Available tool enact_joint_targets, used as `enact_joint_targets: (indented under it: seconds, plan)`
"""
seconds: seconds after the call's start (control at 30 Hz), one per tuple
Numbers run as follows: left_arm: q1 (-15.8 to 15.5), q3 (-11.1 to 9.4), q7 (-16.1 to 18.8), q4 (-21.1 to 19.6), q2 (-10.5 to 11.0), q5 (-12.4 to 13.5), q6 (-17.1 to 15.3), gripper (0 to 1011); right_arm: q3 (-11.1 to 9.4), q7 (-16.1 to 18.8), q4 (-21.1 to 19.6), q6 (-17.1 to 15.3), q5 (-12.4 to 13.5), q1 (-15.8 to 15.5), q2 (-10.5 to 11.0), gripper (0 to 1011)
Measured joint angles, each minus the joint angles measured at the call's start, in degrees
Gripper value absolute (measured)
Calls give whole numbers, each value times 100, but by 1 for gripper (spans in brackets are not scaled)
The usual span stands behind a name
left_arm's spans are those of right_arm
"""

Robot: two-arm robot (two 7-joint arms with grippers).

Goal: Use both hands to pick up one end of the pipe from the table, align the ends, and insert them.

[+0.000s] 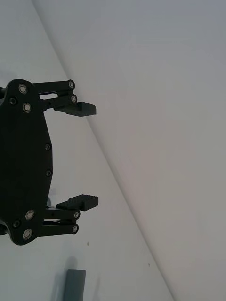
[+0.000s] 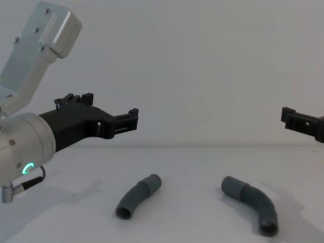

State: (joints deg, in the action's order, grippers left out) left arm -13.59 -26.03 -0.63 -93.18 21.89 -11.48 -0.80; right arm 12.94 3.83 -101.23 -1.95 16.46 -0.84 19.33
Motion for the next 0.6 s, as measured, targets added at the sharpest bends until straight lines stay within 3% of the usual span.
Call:
enact_joint_targets:
  seconds: [0.6]
  plan:
    - [0,0,0,0,0,0,0,1001,0,0,0,0,0,0,0,1003]
